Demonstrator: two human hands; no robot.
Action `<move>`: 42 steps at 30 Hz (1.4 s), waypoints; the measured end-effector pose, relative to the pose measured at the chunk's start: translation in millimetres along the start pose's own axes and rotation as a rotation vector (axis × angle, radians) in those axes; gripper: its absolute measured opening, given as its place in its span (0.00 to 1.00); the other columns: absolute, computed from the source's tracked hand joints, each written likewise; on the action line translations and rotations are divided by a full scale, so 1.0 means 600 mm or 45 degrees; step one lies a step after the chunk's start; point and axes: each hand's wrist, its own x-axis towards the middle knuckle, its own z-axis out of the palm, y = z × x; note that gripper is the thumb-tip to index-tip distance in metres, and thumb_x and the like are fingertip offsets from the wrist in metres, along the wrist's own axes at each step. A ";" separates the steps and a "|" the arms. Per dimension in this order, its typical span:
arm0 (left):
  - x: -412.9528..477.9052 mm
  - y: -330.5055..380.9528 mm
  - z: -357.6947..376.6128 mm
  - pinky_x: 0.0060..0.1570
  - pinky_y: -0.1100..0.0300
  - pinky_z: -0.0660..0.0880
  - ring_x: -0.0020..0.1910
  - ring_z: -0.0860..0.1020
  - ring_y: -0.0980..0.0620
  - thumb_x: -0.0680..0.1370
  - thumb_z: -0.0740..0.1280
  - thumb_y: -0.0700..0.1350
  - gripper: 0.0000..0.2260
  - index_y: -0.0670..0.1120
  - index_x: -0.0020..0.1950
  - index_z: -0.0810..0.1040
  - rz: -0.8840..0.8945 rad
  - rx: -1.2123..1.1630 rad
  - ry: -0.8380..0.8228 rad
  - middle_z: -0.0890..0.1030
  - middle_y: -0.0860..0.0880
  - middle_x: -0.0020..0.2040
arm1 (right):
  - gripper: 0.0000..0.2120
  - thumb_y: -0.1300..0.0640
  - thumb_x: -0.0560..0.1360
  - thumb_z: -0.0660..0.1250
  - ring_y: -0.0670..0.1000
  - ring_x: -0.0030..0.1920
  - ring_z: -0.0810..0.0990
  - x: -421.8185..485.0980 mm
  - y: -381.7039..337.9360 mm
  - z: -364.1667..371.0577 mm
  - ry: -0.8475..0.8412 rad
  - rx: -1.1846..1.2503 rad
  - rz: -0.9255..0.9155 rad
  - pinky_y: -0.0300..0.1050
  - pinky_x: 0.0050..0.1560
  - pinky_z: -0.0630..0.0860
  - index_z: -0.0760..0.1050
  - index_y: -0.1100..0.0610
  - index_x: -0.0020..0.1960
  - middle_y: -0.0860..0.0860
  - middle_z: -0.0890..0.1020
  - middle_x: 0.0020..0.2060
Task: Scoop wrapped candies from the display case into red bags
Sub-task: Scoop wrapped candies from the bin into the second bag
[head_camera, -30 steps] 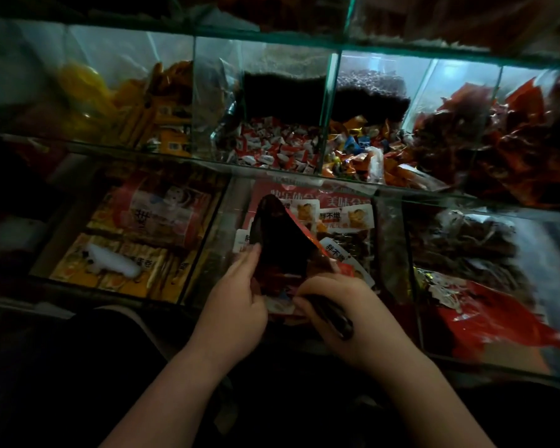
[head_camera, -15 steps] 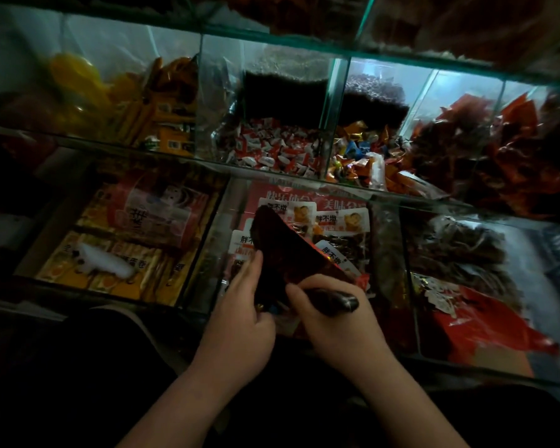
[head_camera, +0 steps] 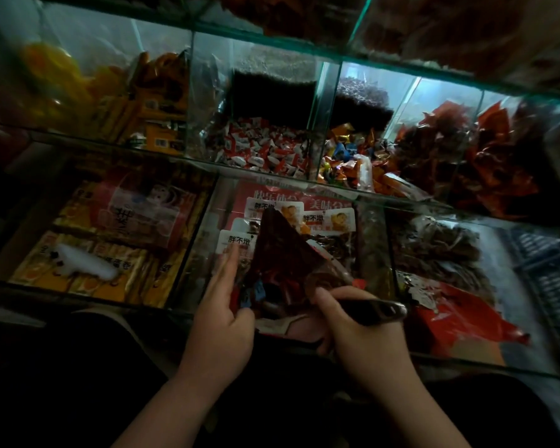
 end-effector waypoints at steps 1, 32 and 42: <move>-0.002 -0.001 0.001 0.76 0.45 0.65 0.79 0.58 0.63 0.77 0.59 0.36 0.39 0.75 0.76 0.57 0.005 0.019 0.003 0.60 0.68 0.79 | 0.09 0.52 0.78 0.72 0.48 0.24 0.81 0.000 0.002 0.005 0.016 0.046 0.017 0.36 0.26 0.74 0.84 0.54 0.41 0.53 0.83 0.26; 0.033 0.043 0.070 0.74 0.58 0.54 0.81 0.50 0.58 0.78 0.46 0.71 0.35 0.57 0.82 0.60 0.173 0.893 -0.144 0.57 0.57 0.82 | 0.13 0.62 0.78 0.71 0.66 0.43 0.88 -0.053 -0.043 -0.116 0.289 1.014 0.238 0.49 0.37 0.85 0.83 0.53 0.35 0.59 0.88 0.38; 0.020 0.077 0.076 0.79 0.58 0.42 0.80 0.55 0.58 0.82 0.50 0.64 0.28 0.49 0.75 0.70 0.463 0.729 0.172 0.66 0.54 0.78 | 0.08 0.73 0.67 0.73 0.66 0.45 0.88 -0.104 -0.086 -0.131 0.071 1.029 0.097 0.47 0.39 0.85 0.82 0.62 0.41 0.69 0.85 0.42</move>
